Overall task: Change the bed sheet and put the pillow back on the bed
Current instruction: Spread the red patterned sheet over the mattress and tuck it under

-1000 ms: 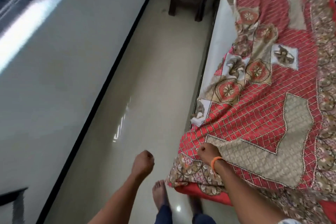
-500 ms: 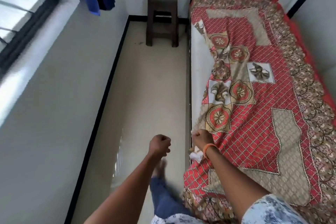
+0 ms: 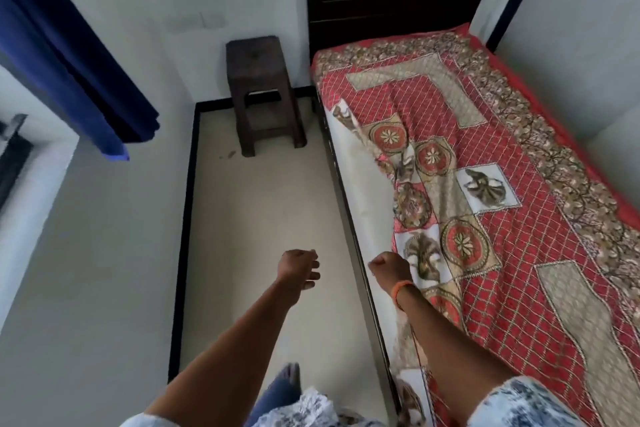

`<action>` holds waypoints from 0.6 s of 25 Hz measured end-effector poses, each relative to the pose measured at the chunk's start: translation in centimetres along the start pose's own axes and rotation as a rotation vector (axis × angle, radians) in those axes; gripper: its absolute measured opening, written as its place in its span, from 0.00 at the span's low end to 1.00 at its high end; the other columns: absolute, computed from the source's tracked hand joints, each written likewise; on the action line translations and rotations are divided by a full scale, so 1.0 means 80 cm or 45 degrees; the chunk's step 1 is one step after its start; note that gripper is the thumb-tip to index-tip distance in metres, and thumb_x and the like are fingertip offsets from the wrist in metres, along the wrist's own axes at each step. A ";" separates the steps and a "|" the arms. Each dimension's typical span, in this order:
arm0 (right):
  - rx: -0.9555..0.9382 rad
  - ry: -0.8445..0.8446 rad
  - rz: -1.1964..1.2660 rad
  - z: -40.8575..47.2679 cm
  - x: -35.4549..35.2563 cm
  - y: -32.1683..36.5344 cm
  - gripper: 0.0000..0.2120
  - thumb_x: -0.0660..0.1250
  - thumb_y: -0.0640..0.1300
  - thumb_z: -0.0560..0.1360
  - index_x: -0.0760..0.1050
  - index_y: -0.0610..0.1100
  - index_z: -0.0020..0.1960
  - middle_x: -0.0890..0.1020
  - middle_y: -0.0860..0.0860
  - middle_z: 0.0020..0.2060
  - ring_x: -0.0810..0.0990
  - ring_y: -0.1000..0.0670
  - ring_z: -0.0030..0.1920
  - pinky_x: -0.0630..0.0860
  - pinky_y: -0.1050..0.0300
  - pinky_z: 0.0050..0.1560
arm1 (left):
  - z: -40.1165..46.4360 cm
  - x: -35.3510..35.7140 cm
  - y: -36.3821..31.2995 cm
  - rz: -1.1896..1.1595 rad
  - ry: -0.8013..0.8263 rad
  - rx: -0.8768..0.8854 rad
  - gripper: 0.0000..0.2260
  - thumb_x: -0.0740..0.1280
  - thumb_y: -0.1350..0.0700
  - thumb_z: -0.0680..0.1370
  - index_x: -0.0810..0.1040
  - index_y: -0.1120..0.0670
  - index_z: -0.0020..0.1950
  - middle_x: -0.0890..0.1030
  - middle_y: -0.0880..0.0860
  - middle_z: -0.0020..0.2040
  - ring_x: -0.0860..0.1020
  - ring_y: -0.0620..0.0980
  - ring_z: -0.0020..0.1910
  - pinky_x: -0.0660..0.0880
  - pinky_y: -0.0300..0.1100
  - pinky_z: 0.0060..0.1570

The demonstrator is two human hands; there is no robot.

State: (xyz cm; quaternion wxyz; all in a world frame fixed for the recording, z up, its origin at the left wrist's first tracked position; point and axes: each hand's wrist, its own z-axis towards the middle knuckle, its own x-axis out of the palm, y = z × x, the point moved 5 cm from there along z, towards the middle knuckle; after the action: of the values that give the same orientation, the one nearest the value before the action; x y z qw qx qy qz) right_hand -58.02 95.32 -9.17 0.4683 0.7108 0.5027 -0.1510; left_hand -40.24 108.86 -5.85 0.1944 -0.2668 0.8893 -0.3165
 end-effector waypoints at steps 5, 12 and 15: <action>0.403 0.104 0.828 0.143 -0.001 0.072 0.06 0.65 0.40 0.78 0.76 0.42 0.43 0.81 0.44 0.37 0.79 0.46 0.36 0.74 0.54 0.39 | 0.156 0.022 -0.140 -0.005 0.109 -0.108 0.08 0.62 0.55 0.82 0.75 0.55 0.44 0.77 0.52 0.37 0.76 0.50 0.30 0.70 0.38 0.32; 1.058 -0.264 2.057 0.305 0.035 0.117 0.05 0.58 0.38 0.82 0.72 0.40 0.49 0.79 0.42 0.43 0.77 0.45 0.40 0.74 0.45 0.49 | 0.388 0.095 -0.289 0.244 0.352 -0.311 0.08 0.63 0.55 0.82 0.74 0.55 0.44 0.78 0.54 0.38 0.78 0.50 0.27 0.72 0.36 0.25; 1.207 -0.518 2.448 0.375 0.043 0.116 0.09 0.53 0.41 0.84 0.70 0.39 0.54 0.77 0.43 0.48 0.78 0.43 0.49 0.72 0.45 0.59 | 0.470 0.148 -0.327 0.272 0.393 -0.365 0.06 0.63 0.58 0.82 0.74 0.57 0.45 0.79 0.56 0.39 0.78 0.53 0.31 0.72 0.39 0.28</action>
State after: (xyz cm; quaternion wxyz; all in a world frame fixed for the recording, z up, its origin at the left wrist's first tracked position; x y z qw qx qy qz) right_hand -40.85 72.26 -22.21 0.1433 0.8767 -0.4590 -0.0150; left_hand -20.97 67.31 -17.75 0.0486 -0.1448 0.9675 -0.2015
